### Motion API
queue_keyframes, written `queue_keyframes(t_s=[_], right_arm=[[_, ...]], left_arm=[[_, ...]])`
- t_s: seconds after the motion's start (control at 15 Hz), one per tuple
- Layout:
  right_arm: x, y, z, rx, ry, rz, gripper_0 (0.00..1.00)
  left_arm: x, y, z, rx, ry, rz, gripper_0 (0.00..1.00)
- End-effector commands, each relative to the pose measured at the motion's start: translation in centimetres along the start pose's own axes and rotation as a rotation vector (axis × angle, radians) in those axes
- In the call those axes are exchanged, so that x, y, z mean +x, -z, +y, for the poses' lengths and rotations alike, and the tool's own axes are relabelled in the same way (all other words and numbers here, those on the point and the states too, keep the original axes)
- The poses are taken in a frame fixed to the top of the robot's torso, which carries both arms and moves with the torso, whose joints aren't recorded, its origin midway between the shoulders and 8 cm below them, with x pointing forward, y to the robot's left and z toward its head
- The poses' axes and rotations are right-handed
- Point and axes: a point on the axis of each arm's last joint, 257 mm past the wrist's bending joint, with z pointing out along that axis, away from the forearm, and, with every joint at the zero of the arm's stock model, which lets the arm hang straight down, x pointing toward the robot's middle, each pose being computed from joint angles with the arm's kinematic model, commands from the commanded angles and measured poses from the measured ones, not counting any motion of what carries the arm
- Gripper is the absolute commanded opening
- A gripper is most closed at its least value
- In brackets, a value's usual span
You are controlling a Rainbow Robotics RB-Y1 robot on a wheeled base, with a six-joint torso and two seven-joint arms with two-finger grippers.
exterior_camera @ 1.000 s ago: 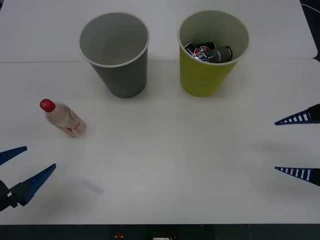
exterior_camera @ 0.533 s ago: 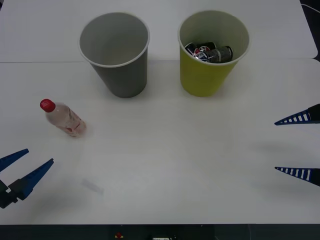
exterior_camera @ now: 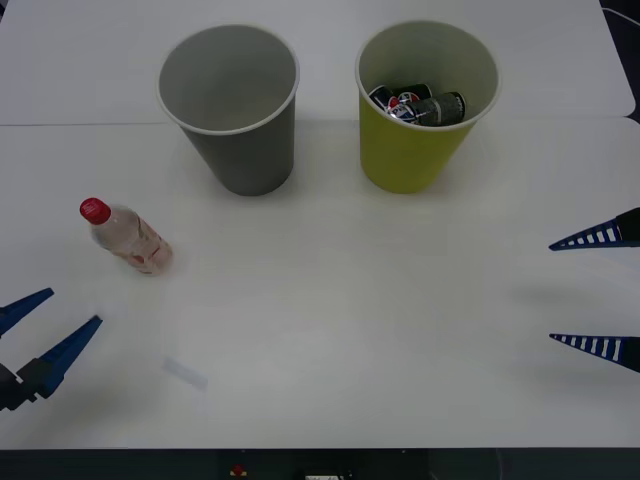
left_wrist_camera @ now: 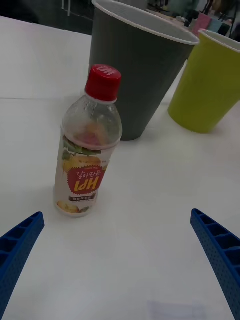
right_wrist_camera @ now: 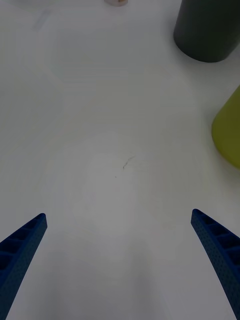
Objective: Put the can into the green bin and the plastic bottle into the gray bin
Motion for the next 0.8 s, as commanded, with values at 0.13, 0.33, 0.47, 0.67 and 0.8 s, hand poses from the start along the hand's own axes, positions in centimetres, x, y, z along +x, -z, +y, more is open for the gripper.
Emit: queue_keyframes(t_s=[0.13, 0.33, 0.47, 0.67, 0.8], right_arm=[[0.0, 0.0, 0.0, 0.0, 0.0, 0.0, 1.0], [0.0, 0.0, 0.0, 0.0, 0.0, 0.0, 1.0], [0.0, 0.0, 0.0, 0.0, 0.0, 0.0, 1.0], [0.0, 0.0, 0.0, 0.0, 0.0, 0.0, 1.0], [0.0, 0.0, 0.0, 0.0, 0.0, 0.0, 1.0]], left_arm=[[0.8, -3.0, 0.2, 0.016, -0.023, -0.029, 1.0], [1.3, -4.8, 2.2, -0.048, -0.107, -0.038, 1.0], [1.5, -6.0, 2.8, -0.084, -0.137, -0.04, 1.0], [1.7, -7.9, 3.0, -0.123, -0.135, -0.052, 1.0], [1.8, -9.5, 3.2, -0.133, -0.134, -0.078, 1.0]])
